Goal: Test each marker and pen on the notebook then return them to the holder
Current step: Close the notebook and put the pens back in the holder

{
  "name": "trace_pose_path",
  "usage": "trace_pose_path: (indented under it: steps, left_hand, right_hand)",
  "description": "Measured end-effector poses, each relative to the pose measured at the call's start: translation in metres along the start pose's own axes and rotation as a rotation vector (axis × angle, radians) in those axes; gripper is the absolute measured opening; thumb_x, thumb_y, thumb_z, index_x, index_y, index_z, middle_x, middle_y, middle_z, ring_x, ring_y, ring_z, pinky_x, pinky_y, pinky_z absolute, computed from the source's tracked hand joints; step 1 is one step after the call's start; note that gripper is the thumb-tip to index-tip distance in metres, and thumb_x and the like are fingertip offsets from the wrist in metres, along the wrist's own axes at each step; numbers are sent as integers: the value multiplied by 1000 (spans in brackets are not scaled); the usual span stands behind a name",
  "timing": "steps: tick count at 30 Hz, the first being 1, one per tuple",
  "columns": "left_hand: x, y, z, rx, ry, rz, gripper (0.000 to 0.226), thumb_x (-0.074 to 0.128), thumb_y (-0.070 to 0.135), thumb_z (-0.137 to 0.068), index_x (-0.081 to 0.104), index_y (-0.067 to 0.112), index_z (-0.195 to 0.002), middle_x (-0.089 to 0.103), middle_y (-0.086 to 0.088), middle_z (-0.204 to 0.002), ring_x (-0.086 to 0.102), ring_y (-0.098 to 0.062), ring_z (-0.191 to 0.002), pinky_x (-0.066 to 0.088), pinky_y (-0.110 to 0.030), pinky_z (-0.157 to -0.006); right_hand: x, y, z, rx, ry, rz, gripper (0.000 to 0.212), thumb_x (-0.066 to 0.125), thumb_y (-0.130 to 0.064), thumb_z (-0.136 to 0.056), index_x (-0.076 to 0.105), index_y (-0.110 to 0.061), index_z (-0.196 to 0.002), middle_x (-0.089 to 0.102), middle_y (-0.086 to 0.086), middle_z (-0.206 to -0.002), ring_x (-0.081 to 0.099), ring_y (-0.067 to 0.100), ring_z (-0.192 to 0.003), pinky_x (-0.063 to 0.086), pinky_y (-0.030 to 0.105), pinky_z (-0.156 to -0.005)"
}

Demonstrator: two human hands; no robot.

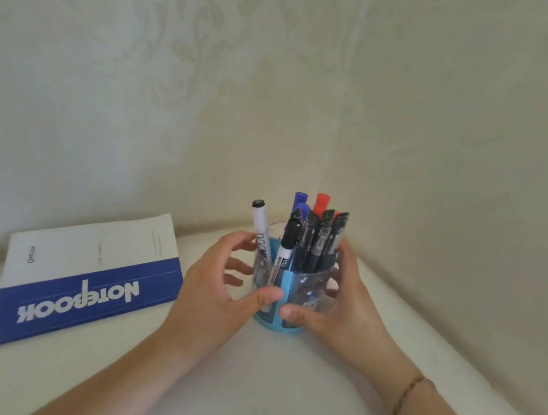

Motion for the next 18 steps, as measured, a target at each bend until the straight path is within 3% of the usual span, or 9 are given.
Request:
trace_pose_path:
  steps: [2,5,9,12,14,18]
  left_hand:
    - [0,3,2,-58,10,-22,68,80,55,-65,46,45,-123,55,35,-111,63,0,-90,58,-32,-75]
    - [4,10,-7,-95,-31,-104,62,80,49,-69,47,45,-122,53,38,-107,65,1,-83,58,-31,-72]
    - [20,7,-46,-107,-47,-121,54,79,37,-78,49,44,-122,48,44,-97,65,12,-73,50,-14,-71]
    - [41,-5,-77,-157,-29,-83,52,77,31,-81,55,32,-129,59,31,-101,69,5,-76,54,-21,-77]
    - [57,-12,-97,-173,-2,-56,51,77,28,-81,58,29,-128,68,16,-110,70,-3,-82,56,-27,-82]
    - [79,-23,-128,-183,37,-127,51,78,28,-79,60,23,-127,70,7,-111,66,-11,-98,44,-17,-83]
  right_hand:
    - [-4,1,6,56,57,78,110,91,-41,-56,19,-46,-139,48,-30,-122,52,-12,-109,44,4,-78]
    - [-7,7,1,118,99,145,98,90,-40,-56,23,-47,-127,52,-23,-115,58,-5,-98,45,10,-71]
    - [-13,19,-34,149,155,201,86,85,-42,-65,28,-39,-130,57,-12,-113,66,9,-88,56,32,-80]
    - [-17,29,-63,148,208,210,79,81,-37,-73,32,-32,-135,57,-18,-98,65,11,-89,51,27,-78]
    - [-19,39,-82,161,244,185,71,77,-32,-79,36,-24,-136,62,-12,-102,65,14,-94,48,25,-78]
    - [-15,60,-119,229,326,362,59,66,-46,-85,42,-16,-129,67,8,-116,65,30,-101,55,41,-81]
Point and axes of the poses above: each hand's wrist, its own z-axis away from the middle knuckle, its own x-axis out of the palm, y = z × x, the point moved 3 cm from there along -z, towards the middle knuckle
